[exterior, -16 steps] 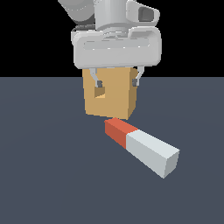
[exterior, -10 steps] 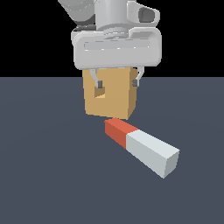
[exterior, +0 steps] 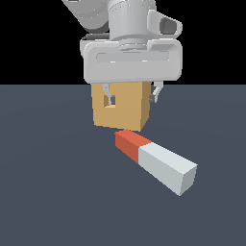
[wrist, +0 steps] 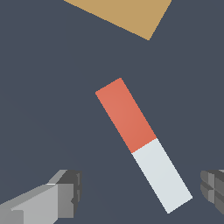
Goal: Insert the peg into the horizontal hole in a box.
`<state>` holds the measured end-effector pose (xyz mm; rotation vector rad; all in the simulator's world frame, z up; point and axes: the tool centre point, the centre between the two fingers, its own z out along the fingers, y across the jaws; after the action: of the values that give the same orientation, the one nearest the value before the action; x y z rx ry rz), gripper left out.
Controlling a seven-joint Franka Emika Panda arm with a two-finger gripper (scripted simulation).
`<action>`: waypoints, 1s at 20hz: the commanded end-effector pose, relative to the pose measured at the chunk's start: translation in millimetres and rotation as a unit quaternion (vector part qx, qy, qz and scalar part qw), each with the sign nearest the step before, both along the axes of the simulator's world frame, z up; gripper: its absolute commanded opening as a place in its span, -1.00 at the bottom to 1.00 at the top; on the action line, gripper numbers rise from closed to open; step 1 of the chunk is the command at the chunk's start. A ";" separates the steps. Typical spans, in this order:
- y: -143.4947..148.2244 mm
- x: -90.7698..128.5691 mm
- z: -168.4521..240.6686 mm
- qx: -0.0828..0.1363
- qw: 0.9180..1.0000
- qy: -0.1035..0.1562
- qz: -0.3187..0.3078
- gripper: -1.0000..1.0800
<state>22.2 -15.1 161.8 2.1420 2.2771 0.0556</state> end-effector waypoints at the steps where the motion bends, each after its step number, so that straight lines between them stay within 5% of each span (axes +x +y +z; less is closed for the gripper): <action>1: -5.2 3.8 -7.2 -0.001 1.000 0.001 0.021 0.92; 9: -24.6 23.7 -38.0 -0.005 0.993 0.006 0.115 0.92; 20: -42.5 54.1 -76.3 -0.010 0.973 0.013 0.232 0.92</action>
<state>72.4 -56.3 89.5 1.6006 2.7016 0.0111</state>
